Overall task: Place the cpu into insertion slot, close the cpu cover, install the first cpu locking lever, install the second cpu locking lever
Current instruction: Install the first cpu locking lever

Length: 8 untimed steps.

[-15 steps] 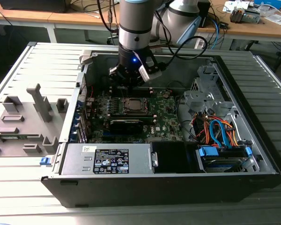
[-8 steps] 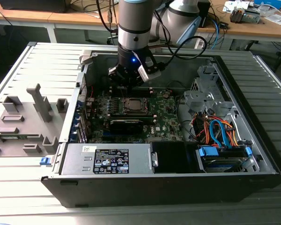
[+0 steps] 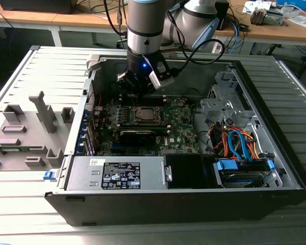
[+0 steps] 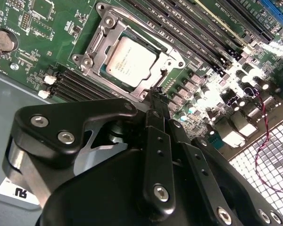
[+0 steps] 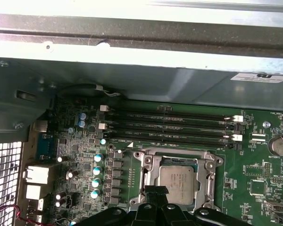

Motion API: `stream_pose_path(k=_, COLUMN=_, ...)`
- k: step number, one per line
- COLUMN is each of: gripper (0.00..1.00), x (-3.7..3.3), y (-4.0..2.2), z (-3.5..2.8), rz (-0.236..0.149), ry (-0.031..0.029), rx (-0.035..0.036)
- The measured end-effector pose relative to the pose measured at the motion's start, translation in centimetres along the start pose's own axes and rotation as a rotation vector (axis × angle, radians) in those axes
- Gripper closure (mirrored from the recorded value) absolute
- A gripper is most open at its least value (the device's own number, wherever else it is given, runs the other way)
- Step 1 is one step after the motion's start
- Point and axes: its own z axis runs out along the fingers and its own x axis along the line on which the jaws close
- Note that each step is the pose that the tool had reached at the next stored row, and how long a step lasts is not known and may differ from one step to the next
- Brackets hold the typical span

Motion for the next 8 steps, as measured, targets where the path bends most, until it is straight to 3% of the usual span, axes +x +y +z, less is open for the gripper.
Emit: stream_pose_path(k=8, gripper=0.89, x=0.76, y=0.13, z=0.03, rz=0.0, ry=-0.0002, rx=0.0001)
